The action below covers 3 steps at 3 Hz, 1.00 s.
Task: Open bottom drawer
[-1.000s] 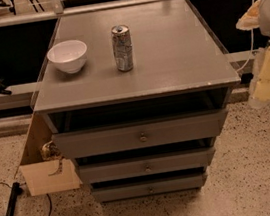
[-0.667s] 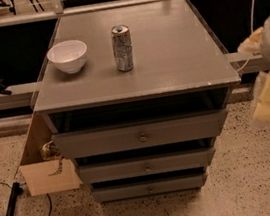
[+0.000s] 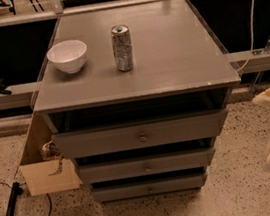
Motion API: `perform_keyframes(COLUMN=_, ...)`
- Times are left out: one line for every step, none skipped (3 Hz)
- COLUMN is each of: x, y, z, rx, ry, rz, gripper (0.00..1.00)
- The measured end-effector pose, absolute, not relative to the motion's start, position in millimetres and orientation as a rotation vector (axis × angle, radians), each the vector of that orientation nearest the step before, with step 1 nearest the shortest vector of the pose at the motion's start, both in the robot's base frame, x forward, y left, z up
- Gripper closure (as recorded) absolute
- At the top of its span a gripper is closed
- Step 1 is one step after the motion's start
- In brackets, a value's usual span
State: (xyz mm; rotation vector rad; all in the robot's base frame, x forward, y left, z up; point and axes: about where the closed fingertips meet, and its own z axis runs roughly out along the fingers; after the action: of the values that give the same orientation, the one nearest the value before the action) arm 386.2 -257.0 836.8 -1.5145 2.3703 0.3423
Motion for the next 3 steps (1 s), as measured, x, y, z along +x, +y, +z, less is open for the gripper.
perform_keyframes(x=386.3, y=-257.0, z=836.6, rx=-1.513, ry=2.371, rz=0.342, gripper=0.0)
perform_keyframes(x=394.5, y=-253.5, z=814.5, rx=-1.378, ry=2.426, rz=0.378, gripper=0.0)
perform_keyframes(x=398.0, y=-246.0, z=785.1, rx=-1.217, ry=2.471, rz=0.426, gripper=0.0)
